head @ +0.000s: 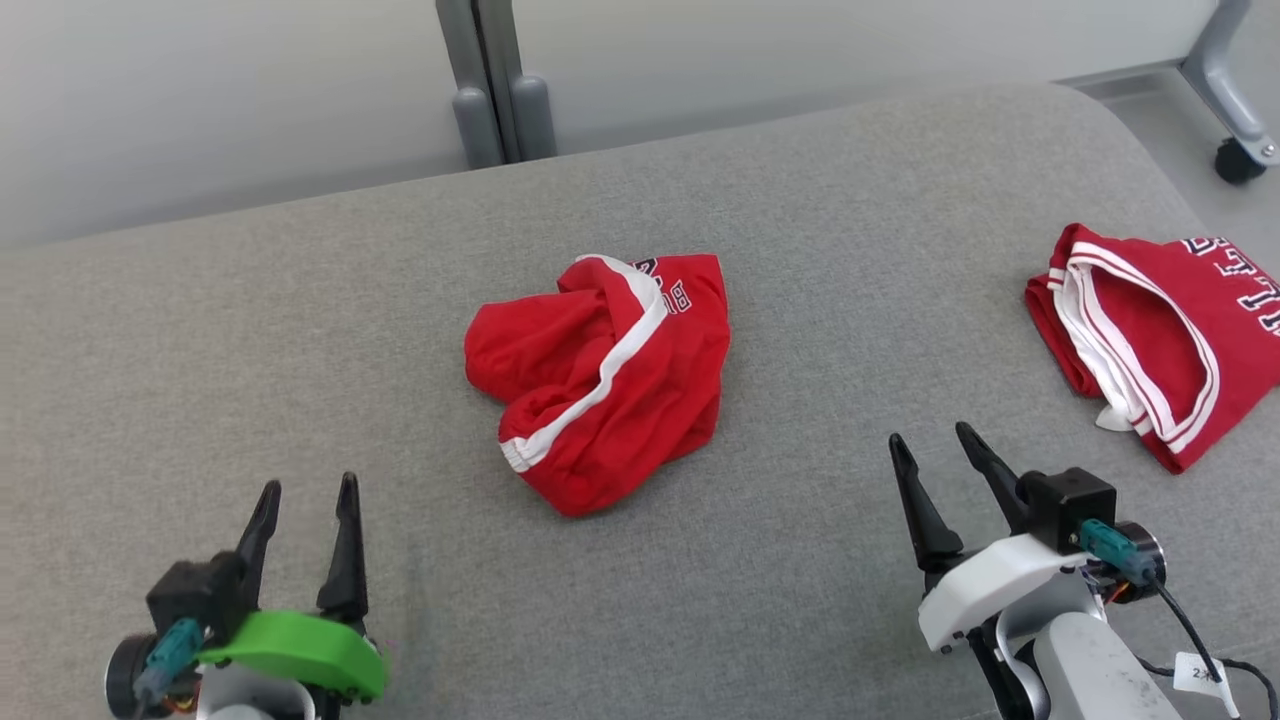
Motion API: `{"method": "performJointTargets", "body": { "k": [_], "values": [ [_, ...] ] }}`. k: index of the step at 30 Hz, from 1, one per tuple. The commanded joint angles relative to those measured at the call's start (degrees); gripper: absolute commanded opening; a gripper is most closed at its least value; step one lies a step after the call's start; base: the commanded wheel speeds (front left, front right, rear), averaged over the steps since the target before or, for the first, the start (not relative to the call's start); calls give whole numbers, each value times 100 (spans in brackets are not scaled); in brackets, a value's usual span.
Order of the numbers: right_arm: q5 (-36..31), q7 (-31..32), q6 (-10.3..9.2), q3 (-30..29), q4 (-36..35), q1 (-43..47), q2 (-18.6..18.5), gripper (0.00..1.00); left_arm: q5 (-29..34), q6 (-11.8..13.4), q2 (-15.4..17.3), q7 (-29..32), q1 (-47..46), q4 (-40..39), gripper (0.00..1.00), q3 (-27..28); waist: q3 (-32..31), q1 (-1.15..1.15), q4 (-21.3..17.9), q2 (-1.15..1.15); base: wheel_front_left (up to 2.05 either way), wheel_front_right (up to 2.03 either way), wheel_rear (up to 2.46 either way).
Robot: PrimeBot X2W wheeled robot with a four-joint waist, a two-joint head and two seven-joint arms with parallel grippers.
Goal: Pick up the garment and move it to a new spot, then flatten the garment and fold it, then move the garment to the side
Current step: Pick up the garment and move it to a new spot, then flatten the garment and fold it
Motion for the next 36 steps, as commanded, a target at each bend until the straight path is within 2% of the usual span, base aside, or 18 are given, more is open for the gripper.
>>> {"method": "performJointTargets", "body": {
  "k": [1,5,10,18,24,30,36],
  "values": [
    [-5,-10,-9,-16,52,128,-23,100,90,-15,-83,0,208,-18,100,132,-265,0,229,0,0,0,0],
    [52,-10,-9,-40,141,257,-21,100,189,-15,-291,-1,672,-62,100,523,-358,0,281,0,0,0,0],
    [65,-10,-9,-60,194,367,-22,100,317,-15,-494,0,1027,-127,100,742,-395,0,313,0,0,0,0],
    [68,-10,-9,32,240,28,-21,100,385,-16,-564,-1,762,-155,100,511,-194,0,567,0,0,0,0],
    [244,-10,-10,339,538,-1008,-25,100,235,-16,-500,-1,421,-202,100,234,216,0,1001,0,0,0,0],
    [511,-10,-9,549,1357,-2332,-22,100,24,-16,-440,-1,171,-173,100,-82,613,0,1510,0,0,0,0],
    [938,-11,-9,831,2675,-3245,-34,100,-120,-16,-372,-1,-25,-104,100,-285,871,0,1942,0,0,0,0]
  ]
}}
